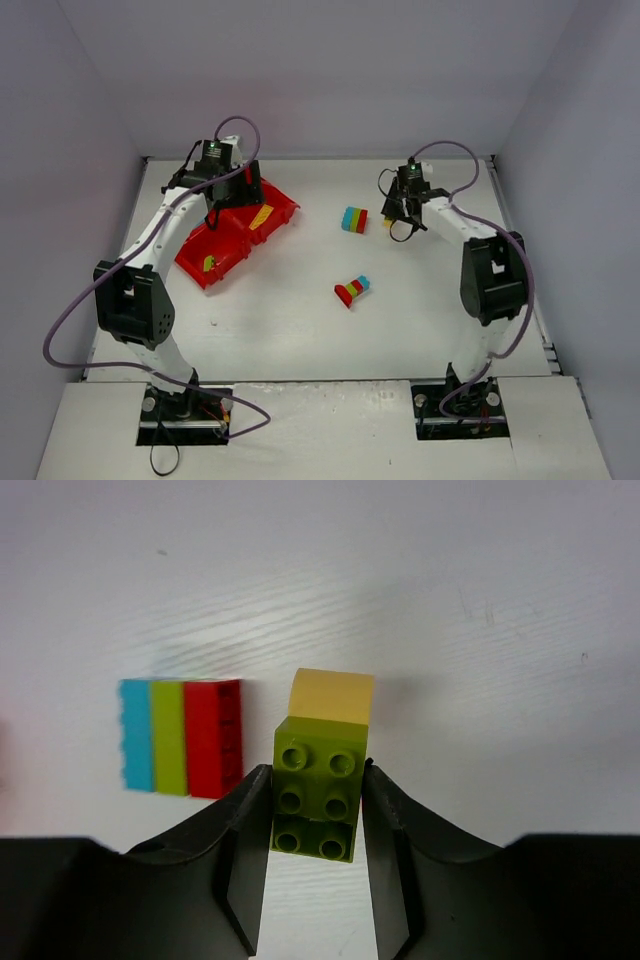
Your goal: Sort the legos into containers by color
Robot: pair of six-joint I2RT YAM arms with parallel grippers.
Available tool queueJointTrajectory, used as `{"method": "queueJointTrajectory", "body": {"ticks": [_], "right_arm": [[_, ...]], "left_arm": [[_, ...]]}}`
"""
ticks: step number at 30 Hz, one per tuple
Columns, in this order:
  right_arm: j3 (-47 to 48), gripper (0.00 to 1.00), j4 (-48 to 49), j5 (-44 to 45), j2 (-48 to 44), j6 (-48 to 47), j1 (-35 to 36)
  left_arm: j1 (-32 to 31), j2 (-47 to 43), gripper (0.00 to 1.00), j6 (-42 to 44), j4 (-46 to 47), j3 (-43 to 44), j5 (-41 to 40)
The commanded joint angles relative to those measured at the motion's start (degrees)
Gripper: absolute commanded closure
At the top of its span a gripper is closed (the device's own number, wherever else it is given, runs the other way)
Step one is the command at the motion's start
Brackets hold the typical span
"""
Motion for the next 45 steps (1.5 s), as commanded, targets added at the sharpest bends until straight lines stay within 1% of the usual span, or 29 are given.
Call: {"method": "queueJointTrajectory", "body": {"ticks": [1,2,3,4,6,7,9,10,12,13,15,16,19,20,21,25,29,30,36,42,45], "right_arm": [[-1.9,1.0,10.8,-6.1,-12.4,-6.1,-0.4],[-2.6,1.0,12.2,-7.7,-13.7,-8.1,-0.4],[-3.3,1.0,15.1,-11.1,-16.1,-9.0,-0.4],[-4.1,1.0,16.9,-13.5,-17.2,-10.2,-0.4],[-6.4,1.0,21.2,-19.3,-20.4,-12.7,-0.4],[-7.1,1.0,22.9,-21.3,-21.3,-13.4,-0.4],[-8.8,1.0,25.6,-25.7,-23.5,-15.6,-0.4],[-9.0,1.0,27.8,-30.8,-23.9,-16.3,-0.4],[-8.6,1.0,29.5,-36.3,-24.3,-17.6,-0.4],[-8.5,1.0,30.4,-41.1,-24.3,-17.6,-0.4],[-8.5,1.0,33.1,-46.1,-24.3,-16.9,-0.4],[-8.5,1.0,34.0,-50.7,-24.1,-16.3,-0.5],[-8.5,1.0,38.5,-56.8,-23.4,-13.6,-0.6],[-8.5,1.0,39.7,-60.1,-22.9,-13.0,-0.5],[-8.2,1.0,41.2,-61.6,-22.8,-12.4,-0.5],[-7.2,1.0,43.6,-66.9,-21.6,-9.6,-0.4],[-7.2,1.0,49.9,-71.1,-20.1,-4.8,-0.3],[-7.2,1.0,50.7,-72.3,-19.9,-3.9,-0.1],[-7.6,1.0,57.1,-75.8,-18.4,1.5,0.3],[-8.3,1.0,62.3,-77.5,-17.3,5.6,0.5],[-8.2,1.0,63.1,-77.8,-17.0,6.4,0.5]], "left_arm": [[-0.2,-3.5,0.31,0.8,4.6,3.4,9.4],[-0.2,-3.5,0.31,0.7,5.2,3.4,11.1],[-0.2,-3.5,0.31,0.7,6.0,3.4,12.8],[-0.2,-3.3,0.31,0.6,7.3,3.5,16.5],[-0.2,-2.9,0.31,-0.2,9.0,3.5,20.9],[-0.2,-2.7,0.31,-0.6,10.9,3.5,25.7],[-0.2,-2.4,0.31,-3.2,13.5,3.1,30.3],[-0.3,-2.4,0.31,-4.3,16.4,2.8,34.2],[-0.6,-2.3,0.31,-6.8,19.0,2.6,37.3],[-0.9,-2.3,0.31,-7.3,20.8,2.7,39.7],[-1.5,-2.2,0.31,-8.3,22.3,3.0,41.4],[-1.7,-2.1,0.31,-8.5,23.8,3.0,42.2],[-2.7,-2.0,0.31,-9.7,26.9,2.7,45.4],[-2.9,-1.8,0.29,-9.8,27.4,2.6,46.1],[-3.1,-2.1,0.26,-9.7,27.7,2.4,46.2],[-4.4,-2.8,0.26,-10.0,31.4,1.4,46.7],[-5.2,-2.9,0.25,-10.5,32.8,1.1,46.5],[-5.4,-2.9,0.25,-10.8,35.7,1.0,46.5],[-6.6,-2.4,0.25,-11.8,39.8,0.0,48.0],[-7.4,-2.3,0.26,-12.7,43.9,-1.4,51.2],[-7.9,-2.1,0.29,-12.4,44.2,-2.0,52.6]]}}
